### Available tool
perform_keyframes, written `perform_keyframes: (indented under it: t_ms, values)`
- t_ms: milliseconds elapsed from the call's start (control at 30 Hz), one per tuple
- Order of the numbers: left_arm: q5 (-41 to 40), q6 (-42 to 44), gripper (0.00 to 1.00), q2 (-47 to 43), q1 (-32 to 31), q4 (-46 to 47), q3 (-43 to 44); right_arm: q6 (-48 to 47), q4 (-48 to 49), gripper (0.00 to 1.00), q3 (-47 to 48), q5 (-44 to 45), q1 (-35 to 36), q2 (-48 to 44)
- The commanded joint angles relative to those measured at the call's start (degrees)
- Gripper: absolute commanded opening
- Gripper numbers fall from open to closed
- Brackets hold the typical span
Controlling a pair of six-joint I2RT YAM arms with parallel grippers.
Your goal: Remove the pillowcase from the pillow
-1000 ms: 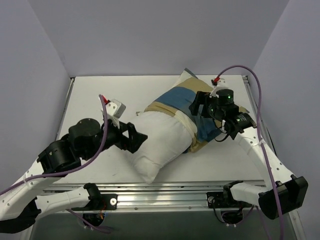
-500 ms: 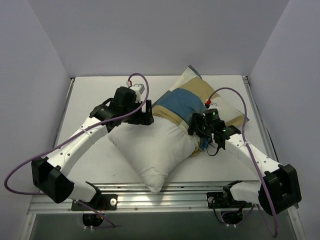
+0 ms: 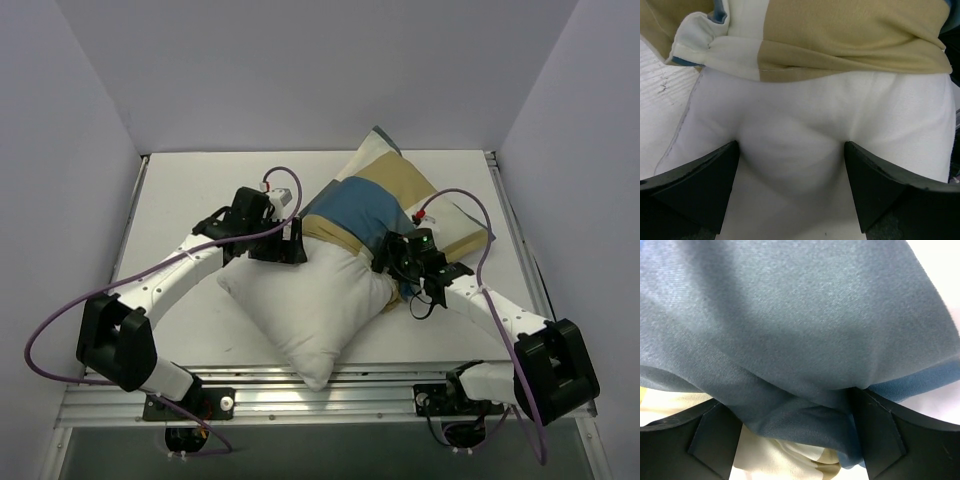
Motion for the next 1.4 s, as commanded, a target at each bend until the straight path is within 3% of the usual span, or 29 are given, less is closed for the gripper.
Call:
perform_keyframes:
  t_ms: [0,67,133,167,300,567,733,867,1133,1333,1367]
  values:
    - [5.1,0.1,0.94,1.8,-0.2,3.1,-1.7,1.8,-2.1,0.77,-3.3,-1.1,-0.2,4.0]
    - [5.4,-0.7,1.0,3.2,-0.2,3.2,-2.0,1.5,-2.3,0.77,-3.0,-1.5,-0.1,3.8]
    - [6.5,-1.1,0.82,3.7,-0.2,4.0,-2.4,0.0,-3.0,0.77,-1.8,-1.1,0.3,2.3]
    - [6.7,-1.2,0.56,3.6,-0.2,4.9,-2.5,-0.8,-4.0,0.77,-1.2,-1.0,0.5,1.6]
    - [4.6,0.4,0.03,2.1,-0.2,3.9,-0.1,-4.7,-8.8,0.76,5.8,-0.1,2.0,-3.1]
    - [-4.5,16.1,0.02,-3.6,-2.2,-3.8,13.6,-10.4,-14.3,0.76,22.9,8.4,12.8,-2.5]
    - [-7.3,23.2,0.02,-7.3,-5.9,-4.2,16.1,-18.8,-12.8,0.76,32.4,10.6,18.8,2.4]
    - [-9.2,23.9,0.02,-9.4,-8.8,-3.3,15.3,-24.9,-10.7,0.76,39.3,10.1,20.7,8.9]
    - [-11.5,21.9,0.02,-13.9,-9.5,-0.6,12.2,-25.8,-3.3,0.72,37.8,9.3,20.6,14.6]
    - [-12.3,21.7,0.02,-15.6,-9.5,0.1,10.5,-25.1,-1.8,0.55,33.7,12.1,20.5,15.6]
    - [-12.8,21.7,0.02,-15.8,-9.6,0.2,10.2,-25.1,-2.1,0.47,32.8,12.8,20.4,15.5]
